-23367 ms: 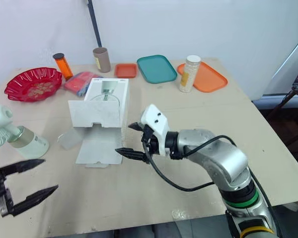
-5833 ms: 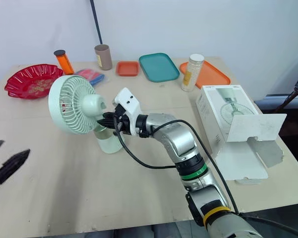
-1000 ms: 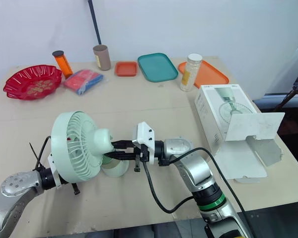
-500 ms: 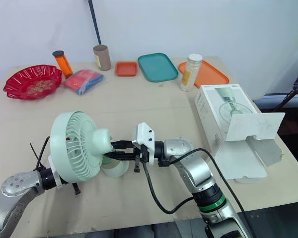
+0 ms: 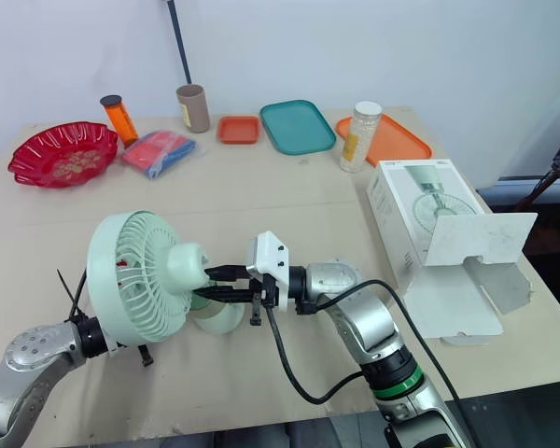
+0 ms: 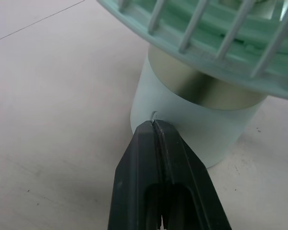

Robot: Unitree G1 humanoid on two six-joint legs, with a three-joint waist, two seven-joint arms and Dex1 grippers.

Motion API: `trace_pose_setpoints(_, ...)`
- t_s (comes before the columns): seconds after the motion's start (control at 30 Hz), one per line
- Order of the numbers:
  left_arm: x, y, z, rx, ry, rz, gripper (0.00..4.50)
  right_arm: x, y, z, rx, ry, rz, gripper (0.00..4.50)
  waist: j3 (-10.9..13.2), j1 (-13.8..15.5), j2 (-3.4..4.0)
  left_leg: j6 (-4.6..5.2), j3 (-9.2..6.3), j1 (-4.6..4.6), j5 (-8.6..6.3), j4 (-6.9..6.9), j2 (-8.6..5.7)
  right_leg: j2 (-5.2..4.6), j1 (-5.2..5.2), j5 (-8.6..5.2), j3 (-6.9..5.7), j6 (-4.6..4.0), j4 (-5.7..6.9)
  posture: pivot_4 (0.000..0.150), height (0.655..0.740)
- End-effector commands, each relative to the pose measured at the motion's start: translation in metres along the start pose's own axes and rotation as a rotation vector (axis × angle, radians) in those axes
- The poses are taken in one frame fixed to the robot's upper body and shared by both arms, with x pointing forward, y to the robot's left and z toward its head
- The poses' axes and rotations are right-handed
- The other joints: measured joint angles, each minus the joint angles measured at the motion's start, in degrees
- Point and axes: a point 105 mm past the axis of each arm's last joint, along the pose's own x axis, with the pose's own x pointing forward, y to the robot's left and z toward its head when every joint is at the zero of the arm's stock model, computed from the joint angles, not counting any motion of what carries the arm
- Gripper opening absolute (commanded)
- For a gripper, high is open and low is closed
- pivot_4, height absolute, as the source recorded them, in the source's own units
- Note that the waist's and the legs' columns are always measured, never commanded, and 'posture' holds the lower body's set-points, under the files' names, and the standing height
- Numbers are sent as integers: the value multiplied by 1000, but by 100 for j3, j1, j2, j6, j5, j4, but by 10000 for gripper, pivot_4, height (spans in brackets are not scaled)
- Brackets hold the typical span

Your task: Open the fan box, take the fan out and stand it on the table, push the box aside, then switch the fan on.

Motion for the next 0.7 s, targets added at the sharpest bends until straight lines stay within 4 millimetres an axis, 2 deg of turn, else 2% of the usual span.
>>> trace_pose_setpoints(0.03, 5, -12, 14, 21, -55, -57, 850, 5, 5, 12, -51, -34, 27, 3072, 0, 0, 0, 0, 0, 0, 0, 0, 0, 0, 0, 0, 0, 0, 0, 1500, 7400)
trace_pose_setpoints(0.7, 4, -9, 14, 26, -55, -42, 850, 5, 5, 11, -50, -30, 23, 3072, -1, 0, 0, 0, 0, 0, 0, 1, 0, 0, 0, 0, 0, 0, 0, 1500, 7400)
